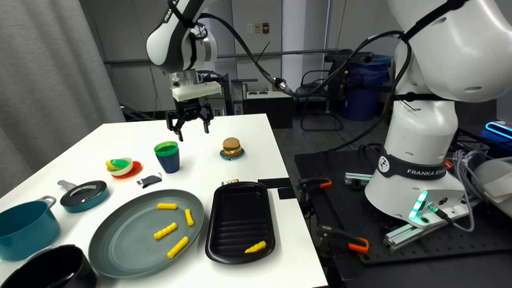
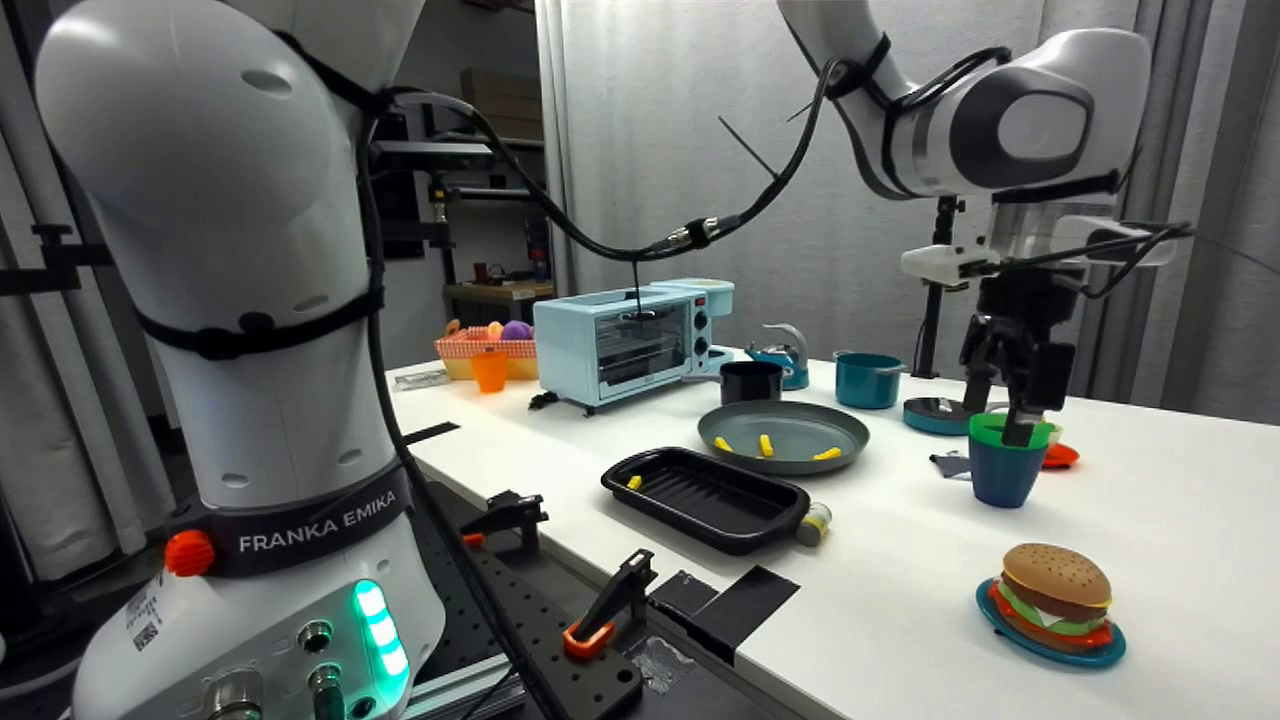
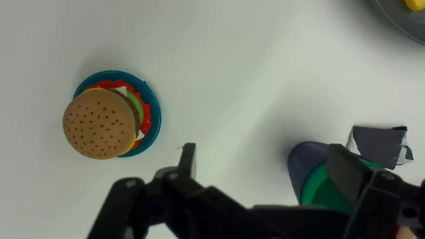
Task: Pour the chips from the blue cup onto the gray plate
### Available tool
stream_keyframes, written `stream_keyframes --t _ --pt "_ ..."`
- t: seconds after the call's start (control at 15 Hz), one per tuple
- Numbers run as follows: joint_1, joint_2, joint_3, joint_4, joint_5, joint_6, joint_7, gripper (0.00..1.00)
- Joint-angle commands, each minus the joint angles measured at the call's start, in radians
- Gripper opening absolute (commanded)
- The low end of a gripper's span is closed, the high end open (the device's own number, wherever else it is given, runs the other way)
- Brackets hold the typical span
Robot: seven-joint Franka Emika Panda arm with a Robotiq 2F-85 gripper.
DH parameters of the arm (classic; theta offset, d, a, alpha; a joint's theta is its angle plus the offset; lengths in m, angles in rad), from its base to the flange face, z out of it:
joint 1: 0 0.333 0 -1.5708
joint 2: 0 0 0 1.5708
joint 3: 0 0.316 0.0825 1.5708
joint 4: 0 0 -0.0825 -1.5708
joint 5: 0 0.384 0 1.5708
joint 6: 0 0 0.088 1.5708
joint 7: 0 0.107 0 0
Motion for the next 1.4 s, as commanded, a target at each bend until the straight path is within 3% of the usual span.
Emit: stream_keyframes --t 0.0,0.47,0.87,1.0,1.33 --pt "0.051 -0.138 -0.020 -0.237 -0.097 0.170 -0.062 1.00" --pt "0.105 -0.299 -0.037 -0.515 -0.322 0.388 -0.136 1.00" --pt "0.086 -0.433 -0.028 -0.682 -0.459 0.444 -0.267 1.00" --pt "0.076 -0.481 -0.014 -0.733 -0.448 0.432 -0.336 1.00" --pt "0.080 -0.600 0.014 -0.817 -0.264 0.346 -0.584 1.00"
